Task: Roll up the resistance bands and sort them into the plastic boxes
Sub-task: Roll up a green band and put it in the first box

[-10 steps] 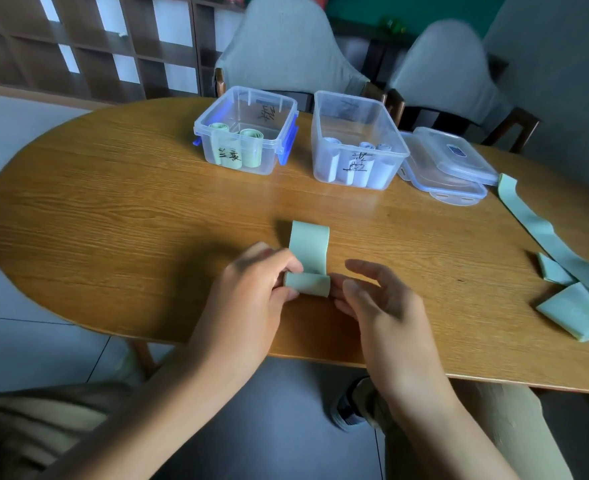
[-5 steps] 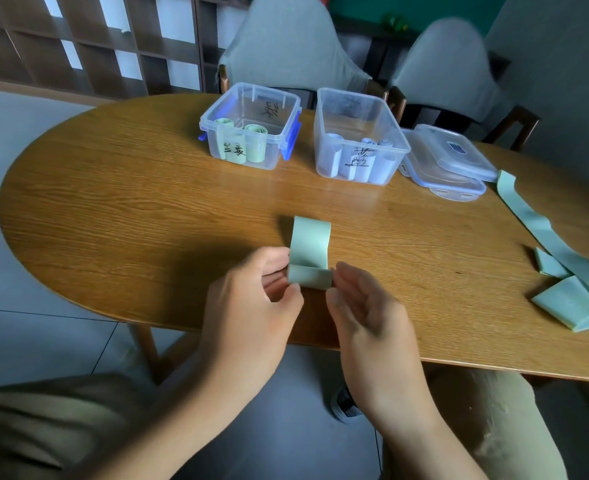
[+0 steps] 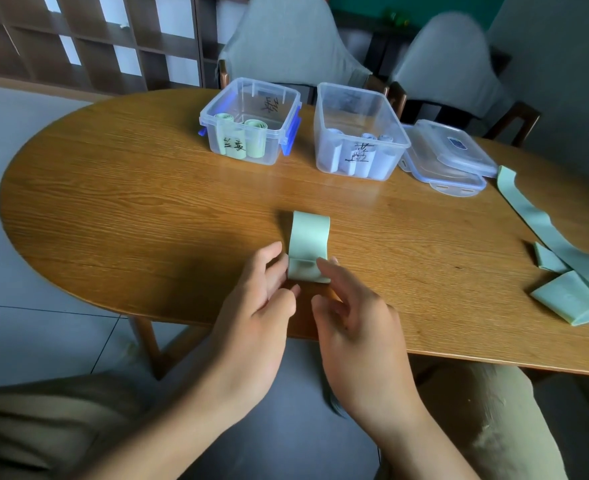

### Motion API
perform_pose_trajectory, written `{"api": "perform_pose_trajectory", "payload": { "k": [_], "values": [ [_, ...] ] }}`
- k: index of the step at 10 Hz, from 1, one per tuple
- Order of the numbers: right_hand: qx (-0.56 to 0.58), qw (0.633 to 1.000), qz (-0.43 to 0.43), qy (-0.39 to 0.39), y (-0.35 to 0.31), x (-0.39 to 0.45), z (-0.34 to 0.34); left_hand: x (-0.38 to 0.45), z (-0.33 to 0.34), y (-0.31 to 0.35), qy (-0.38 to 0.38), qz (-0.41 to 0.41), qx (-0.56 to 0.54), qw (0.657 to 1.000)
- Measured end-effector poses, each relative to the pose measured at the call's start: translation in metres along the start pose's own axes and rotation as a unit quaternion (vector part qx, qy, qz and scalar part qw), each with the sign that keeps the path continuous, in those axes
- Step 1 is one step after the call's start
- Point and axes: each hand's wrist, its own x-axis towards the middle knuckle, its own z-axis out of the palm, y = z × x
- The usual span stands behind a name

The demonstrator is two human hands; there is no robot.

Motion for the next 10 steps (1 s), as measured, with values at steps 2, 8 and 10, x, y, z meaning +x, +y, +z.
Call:
{"api": "perform_pose_trajectory", "payload": {
  "k": [2,8,10],
  "values": [
    [-0.038,0.999,-0.016,-0.017,0.001,0.001,-0.001,-0.005,0.004,0.001,0.017,0.006,0.036,0.999],
    [-0.148,0.983,-0.099,0.039,0.025,-0.006,0.020,0.009,-0.017,-0.007,0.003,0.058,0.228,0.972],
    [-0.193,0.978,-0.070,0.029,0.019,0.004,0.025,0.023,-0.035,-0.007,-0.047,0.119,0.371,0.920]
  ]
}}
